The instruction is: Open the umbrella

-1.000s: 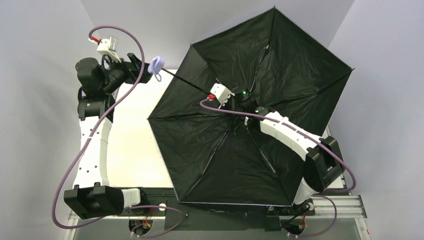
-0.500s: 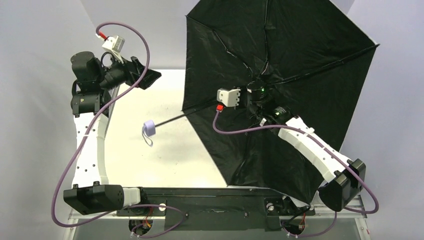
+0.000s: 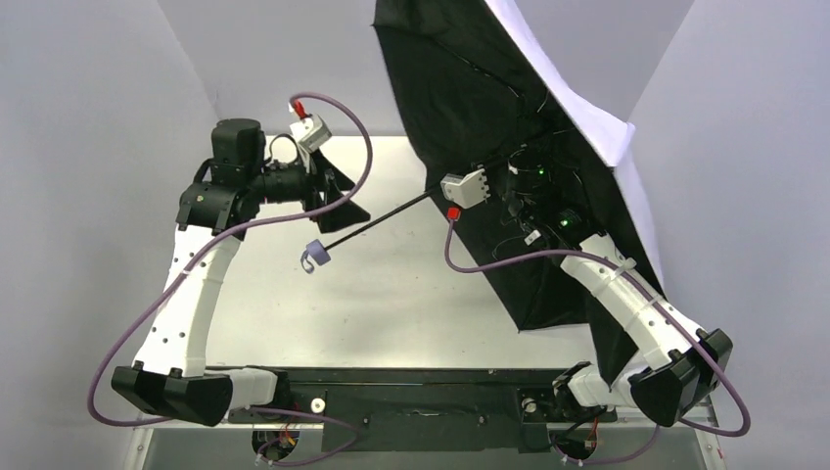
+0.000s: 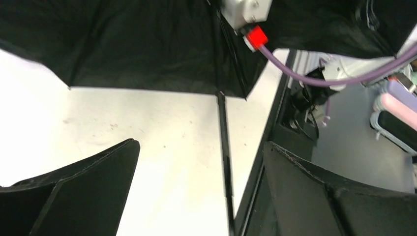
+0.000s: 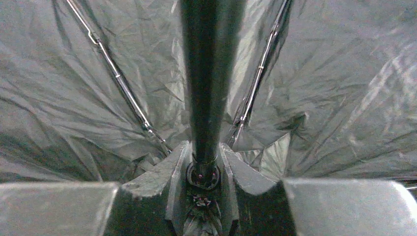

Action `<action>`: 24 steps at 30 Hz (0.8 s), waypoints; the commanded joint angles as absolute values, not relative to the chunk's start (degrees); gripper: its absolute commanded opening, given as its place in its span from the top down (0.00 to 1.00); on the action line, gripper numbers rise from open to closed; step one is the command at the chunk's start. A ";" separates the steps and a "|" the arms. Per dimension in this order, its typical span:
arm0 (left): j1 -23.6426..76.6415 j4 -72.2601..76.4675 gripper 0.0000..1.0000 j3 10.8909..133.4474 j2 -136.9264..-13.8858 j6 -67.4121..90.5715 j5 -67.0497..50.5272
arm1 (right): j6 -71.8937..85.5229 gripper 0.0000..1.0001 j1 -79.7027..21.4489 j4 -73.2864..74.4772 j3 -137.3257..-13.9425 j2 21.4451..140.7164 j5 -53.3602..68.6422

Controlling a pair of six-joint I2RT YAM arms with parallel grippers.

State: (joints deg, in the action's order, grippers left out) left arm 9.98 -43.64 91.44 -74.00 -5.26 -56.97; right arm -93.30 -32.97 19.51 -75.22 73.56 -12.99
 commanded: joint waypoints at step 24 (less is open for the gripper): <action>20.33 -52.45 0.42 79.82 -72.95 -14.44 -33.80 | -112.32 1.00 -28.26 3.79 -99.06 91.66 12.53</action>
